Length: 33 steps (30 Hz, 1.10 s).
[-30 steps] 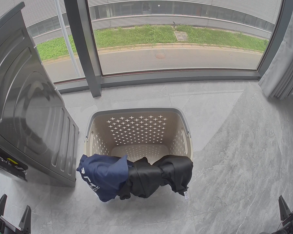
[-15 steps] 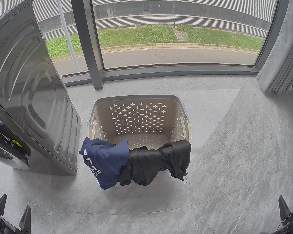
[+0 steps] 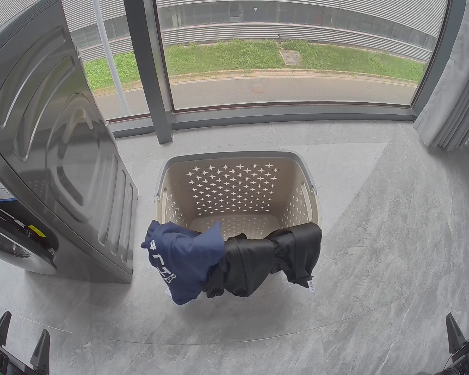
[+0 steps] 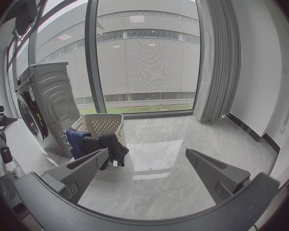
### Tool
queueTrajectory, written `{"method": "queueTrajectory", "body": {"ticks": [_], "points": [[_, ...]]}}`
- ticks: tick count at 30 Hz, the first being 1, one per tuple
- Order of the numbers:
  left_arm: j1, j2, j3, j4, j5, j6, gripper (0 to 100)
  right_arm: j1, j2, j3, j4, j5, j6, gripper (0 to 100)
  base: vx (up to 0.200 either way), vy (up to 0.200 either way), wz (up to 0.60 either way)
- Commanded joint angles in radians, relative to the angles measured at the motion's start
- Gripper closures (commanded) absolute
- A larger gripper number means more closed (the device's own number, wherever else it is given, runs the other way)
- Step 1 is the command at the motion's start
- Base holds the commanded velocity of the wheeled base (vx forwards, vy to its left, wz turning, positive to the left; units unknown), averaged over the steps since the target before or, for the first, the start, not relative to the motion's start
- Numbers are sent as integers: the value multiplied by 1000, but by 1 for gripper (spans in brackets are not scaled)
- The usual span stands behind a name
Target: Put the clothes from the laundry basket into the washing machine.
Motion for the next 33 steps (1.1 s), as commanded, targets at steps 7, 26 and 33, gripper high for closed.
{"method": "queueTrajectory", "body": {"ticks": [7, 26, 33], "points": [[0, -13, 16, 0, 1, 0, 0, 1, -16, 18, 0, 1, 0, 0, 0, 200, 0], [0, -13, 16, 0, 1, 0, 0, 1, -16, 18, 0, 1, 0, 0, -32, 42, 0], [0, -13, 16, 0, 1, 0, 0, 1, -16, 18, 0, 1, 0, 0, -86, 0, 0]]}}
